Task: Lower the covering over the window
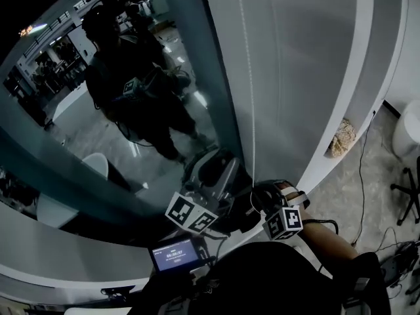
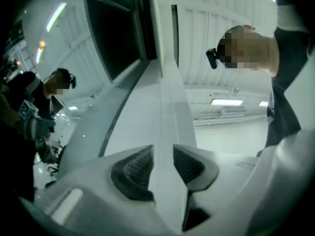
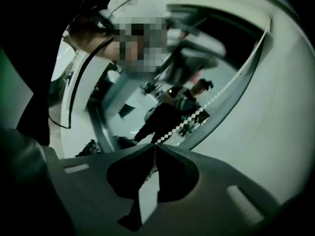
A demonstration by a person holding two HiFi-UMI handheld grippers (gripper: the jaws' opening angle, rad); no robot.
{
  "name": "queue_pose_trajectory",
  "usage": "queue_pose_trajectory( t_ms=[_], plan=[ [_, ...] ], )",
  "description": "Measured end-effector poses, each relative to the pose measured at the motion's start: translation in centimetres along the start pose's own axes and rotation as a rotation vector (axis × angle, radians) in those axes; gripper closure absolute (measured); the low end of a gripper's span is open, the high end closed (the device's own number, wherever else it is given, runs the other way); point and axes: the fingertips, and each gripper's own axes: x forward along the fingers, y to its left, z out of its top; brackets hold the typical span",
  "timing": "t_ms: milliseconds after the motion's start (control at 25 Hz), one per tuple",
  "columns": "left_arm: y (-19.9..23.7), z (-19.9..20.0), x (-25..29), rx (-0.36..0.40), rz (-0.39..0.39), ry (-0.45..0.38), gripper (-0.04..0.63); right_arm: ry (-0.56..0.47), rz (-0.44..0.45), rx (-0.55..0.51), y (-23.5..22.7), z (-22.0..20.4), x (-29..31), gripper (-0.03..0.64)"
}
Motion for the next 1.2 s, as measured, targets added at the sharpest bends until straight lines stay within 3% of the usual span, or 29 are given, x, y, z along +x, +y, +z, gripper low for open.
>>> queue_pose_trajectory(
  t_ms=[80,200,360,440,640,760,840,880,960,1080,1200],
  plan=[
    [-1.8,0.0,1.5,-0.029,-0.076,-0.003,0.461,0.075,0.096,0.076,4.8,-3.7,1.4,0.606],
    [-4.0,0.3,3.7,-0.027,-0.132,-0.013,0.443,0.125,0.168,0.182,8.3,-6.3,1.5,0.606],
    [-5.0,2.2,6.0,-0.010,-0.120,-0.075,0.465,0.132,0.185,0.198,8.6,-6.6,0.7,0.606],
    [-5.2,2.9,6.6,0.013,-0.106,-0.083,0.575,0.136,0.193,0.189,8.7,-6.5,0.5,0.606],
    [-5.2,3.0,6.5,0.017,-0.088,-0.072,0.580,0.137,0.204,0.196,9.2,-6.3,0.2,0.606],
    [-5.9,3.0,6.4,0.085,-0.085,-0.081,0.555,0.126,0.235,0.184,10.0,-5.7,-0.2,0.606],
    [-6.6,3.3,6.4,0.111,-0.086,-0.103,0.460,0.121,0.244,0.184,10.5,-5.6,-0.2,0.606],
    [-6.7,3.6,6.3,0.103,-0.083,-0.118,0.468,0.117,0.243,0.189,10.7,-5.5,-0.2,0.606],
    [-6.5,4.1,6.1,0.068,-0.077,-0.142,0.577,0.107,0.241,0.199,10.7,-5.0,-0.2,0.605],
    [-5.6,4.5,5.5,-0.012,-0.084,-0.159,0.583,0.100,0.233,0.223,10.4,-4.6,-0.2,0.604],
    [-4.5,3.3,5.1,-0.051,-0.070,-0.105,0.586,0.154,0.254,0.330,10.8,-6.3,-0.4,0.604]
  ],
)
